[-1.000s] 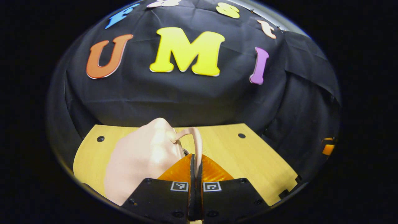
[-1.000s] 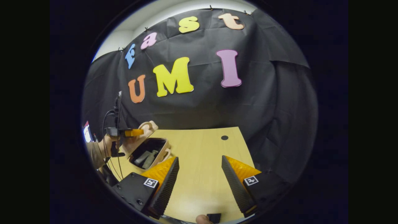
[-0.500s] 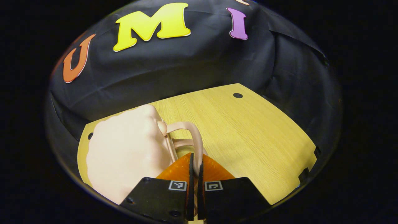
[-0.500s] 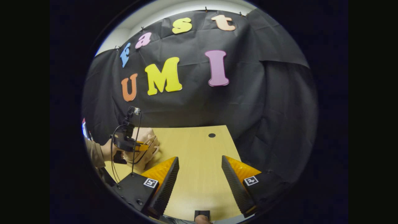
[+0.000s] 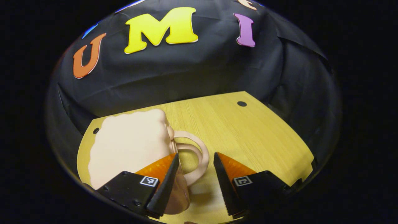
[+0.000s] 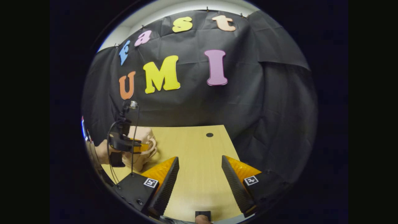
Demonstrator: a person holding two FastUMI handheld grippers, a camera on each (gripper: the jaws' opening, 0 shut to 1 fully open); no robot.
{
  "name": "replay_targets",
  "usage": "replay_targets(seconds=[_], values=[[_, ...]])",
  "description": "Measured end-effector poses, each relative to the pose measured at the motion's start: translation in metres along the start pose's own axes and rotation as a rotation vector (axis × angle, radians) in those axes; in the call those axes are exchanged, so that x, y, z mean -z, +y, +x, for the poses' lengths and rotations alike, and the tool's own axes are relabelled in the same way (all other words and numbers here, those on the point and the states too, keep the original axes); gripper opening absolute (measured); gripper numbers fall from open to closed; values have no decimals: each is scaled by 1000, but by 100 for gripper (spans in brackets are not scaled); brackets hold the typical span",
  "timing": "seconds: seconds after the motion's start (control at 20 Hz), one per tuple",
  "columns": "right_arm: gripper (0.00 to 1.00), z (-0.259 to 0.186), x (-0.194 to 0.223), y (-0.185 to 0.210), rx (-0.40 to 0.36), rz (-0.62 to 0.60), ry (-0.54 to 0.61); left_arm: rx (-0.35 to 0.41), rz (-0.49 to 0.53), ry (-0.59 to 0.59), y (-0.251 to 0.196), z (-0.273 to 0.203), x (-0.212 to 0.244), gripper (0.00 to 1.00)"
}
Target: First open the suitcase, pack the skin care products into it, and then close the suitcase.
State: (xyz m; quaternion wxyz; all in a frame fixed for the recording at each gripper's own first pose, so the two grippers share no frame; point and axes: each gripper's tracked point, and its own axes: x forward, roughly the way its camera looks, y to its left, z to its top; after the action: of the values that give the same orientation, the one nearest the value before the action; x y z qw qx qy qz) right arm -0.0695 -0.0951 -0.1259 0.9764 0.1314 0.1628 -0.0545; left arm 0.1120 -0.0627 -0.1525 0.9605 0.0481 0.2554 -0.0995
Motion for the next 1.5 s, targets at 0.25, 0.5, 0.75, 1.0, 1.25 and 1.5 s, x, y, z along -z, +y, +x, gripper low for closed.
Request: replay_targets(seconds=[0.25,0.5,0.75,1.0,1.25,1.5], values=[[81,9,-25,10,43,-8,-20,-96,-39,-177,31,-75,-54,95],[81,7,-73,57,57,-87,-109,-165,-60,-326,70,-153,-91,95],[77,1,-102,137,-20,-89,-169,-247,-99,-405,103,-209,-95,96],[80,-9,-94,204,-59,-108,-169,-242,-108,-416,125,-229,-78,96],[80,-21,-95,251,-78,-157,-198,-245,-79,-434,150,-241,-72,96],[80,-24,-101,274,-78,-167,-208,-240,-81,-512,169,-254,-92,96]])
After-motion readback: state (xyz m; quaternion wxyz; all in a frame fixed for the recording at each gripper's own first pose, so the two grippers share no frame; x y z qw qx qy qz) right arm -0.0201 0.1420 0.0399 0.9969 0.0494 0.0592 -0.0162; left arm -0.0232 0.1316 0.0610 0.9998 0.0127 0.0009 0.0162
